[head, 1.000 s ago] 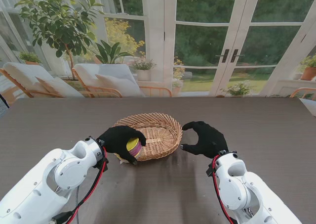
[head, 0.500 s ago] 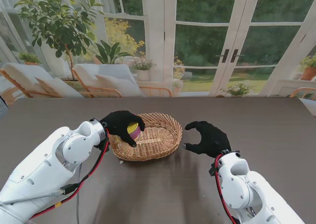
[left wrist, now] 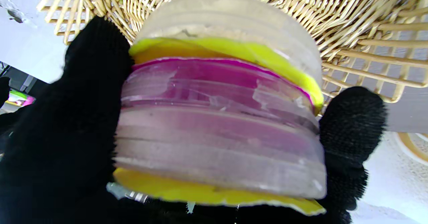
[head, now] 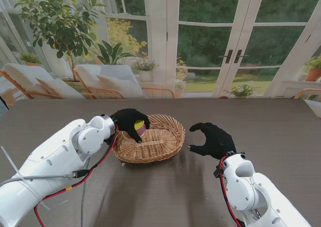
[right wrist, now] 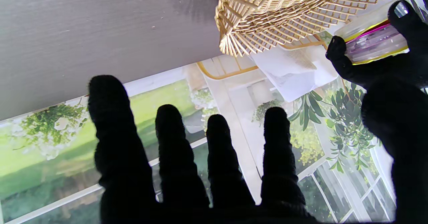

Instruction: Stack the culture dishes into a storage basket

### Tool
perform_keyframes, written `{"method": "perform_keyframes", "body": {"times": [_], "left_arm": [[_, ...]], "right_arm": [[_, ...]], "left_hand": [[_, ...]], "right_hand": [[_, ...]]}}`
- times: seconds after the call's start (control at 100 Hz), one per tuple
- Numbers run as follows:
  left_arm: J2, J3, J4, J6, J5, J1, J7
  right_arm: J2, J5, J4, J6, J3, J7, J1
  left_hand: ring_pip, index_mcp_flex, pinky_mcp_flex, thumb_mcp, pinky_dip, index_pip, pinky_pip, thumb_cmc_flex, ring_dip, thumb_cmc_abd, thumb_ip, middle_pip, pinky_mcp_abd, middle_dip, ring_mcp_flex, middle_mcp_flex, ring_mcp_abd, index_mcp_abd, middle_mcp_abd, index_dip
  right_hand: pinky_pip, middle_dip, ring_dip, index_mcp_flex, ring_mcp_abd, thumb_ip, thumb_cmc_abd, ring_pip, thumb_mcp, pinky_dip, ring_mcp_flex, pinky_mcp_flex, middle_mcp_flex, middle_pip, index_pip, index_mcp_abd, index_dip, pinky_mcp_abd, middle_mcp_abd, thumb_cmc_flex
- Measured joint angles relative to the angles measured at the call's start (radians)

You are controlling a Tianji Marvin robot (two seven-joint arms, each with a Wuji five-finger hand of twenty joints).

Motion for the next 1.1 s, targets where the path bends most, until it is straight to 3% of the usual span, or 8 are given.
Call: {"method": "perform_keyframes", "body": {"times": [0.47,0.85,1.1], "left_arm": [[-0.055,0.186,0.177,-0.017,-0.062,-0.133,0.068],[-0.099,0.291,0.293,-0.028,-0.09,-0.185,0.121],[-0.144,0.35,0.399,-0.05,-0.13,-0.222,0.146]], "right_arm": [[0.001,0.005,0.015,0.0,0.001,0.001,0.008],[0.001,0.008,0.023,-0.002,0.002,0.0,0.012],[0.001,0.008,0.03,-0.005,0.001,-0.004,0.015]], "left_hand": [[0.001,0.005,0.0,0.0,0.0,0.0,0.0,0.0,-0.001,0.0,0.0,0.0,0.0,0.0,0.0,0.001,0.0,0.0,0.0,0.0],[0.003,0.005,0.0,0.0,0.0,0.0,0.0,0.0,-0.01,0.0,0.0,0.0,0.0,0.0,0.0,0.001,0.0,0.0,0.0,-0.008],[0.003,0.005,-0.001,-0.001,0.0,0.0,-0.005,0.0,-0.01,0.0,0.0,0.0,0.0,0.0,0.0,0.001,0.0,0.0,0.0,-0.008]], "right_hand": [[0.0,0.0,0.0,0.0,0.0,0.0,0.0,0.0,0.0,0.0,0.0,0.0,0.0,0.0,0.0,0.0,0.0,0.0,0.0,0.0],[-0.001,0.0,0.0,0.0,0.0,0.0,0.0,0.0,0.0,0.0,0.0,0.0,0.0,0.0,0.0,0.0,0.0,0.0,0.002,0.0],[-0.001,0.0,0.0,0.0,0.0,0.0,0.0,0.0,0.0,0.0,0.0,0.0,0.0,0.0,0.0,0.0,0.0,0.0,0.002,0.0]]}}
